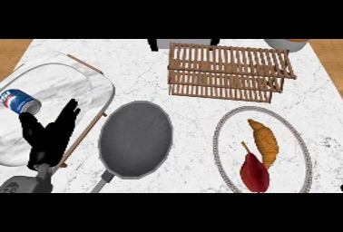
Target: Pick the croissant from the placemat and place it in the tiered shelf
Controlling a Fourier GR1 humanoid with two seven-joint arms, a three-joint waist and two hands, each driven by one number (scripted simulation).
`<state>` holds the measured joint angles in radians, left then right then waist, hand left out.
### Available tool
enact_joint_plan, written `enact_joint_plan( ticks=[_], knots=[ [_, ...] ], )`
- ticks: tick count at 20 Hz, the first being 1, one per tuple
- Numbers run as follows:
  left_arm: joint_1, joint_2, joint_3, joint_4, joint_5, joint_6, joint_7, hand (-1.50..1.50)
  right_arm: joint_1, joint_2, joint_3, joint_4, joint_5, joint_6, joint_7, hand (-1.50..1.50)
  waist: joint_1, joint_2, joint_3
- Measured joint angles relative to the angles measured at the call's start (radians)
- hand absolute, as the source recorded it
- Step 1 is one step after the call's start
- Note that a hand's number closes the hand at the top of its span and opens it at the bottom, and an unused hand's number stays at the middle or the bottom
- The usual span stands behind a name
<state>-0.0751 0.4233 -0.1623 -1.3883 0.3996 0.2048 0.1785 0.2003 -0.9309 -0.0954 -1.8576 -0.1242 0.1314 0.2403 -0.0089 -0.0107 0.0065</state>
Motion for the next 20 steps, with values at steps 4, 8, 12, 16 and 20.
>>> enact_joint_plan(
  ticks=[4,8,12,16,20],
  knots=[
    [-0.008,-0.011,0.001,0.013,-0.013,-0.011,-0.022,0.0,-0.062,0.019,0.076,-0.096,0.079,-0.071,0.218,-1.5,0.013,0.003,0.001],
    [-0.016,-0.018,0.0,0.009,-0.02,-0.014,-0.008,0.0,-0.136,0.041,0.165,-0.139,0.183,-0.116,0.409,-1.5,0.024,0.005,0.0],
    [-0.019,-0.031,-0.003,0.005,-0.031,-0.012,-0.001,0.0,-0.239,0.093,0.27,-0.111,0.277,-0.126,0.565,-1.5,0.033,0.007,0.001],
    [-0.021,-0.039,0.005,0.016,-0.035,-0.024,-0.005,0.0,-0.304,0.144,0.364,-0.085,0.345,-0.096,0.665,-1.5,0.029,0.005,0.003],
    [-0.017,-0.037,0.016,0.006,-0.038,-0.026,0.02,0.0,-0.359,0.194,0.425,-0.024,0.404,-0.067,0.704,-1.5,0.026,0.004,0.003]
  ],
)
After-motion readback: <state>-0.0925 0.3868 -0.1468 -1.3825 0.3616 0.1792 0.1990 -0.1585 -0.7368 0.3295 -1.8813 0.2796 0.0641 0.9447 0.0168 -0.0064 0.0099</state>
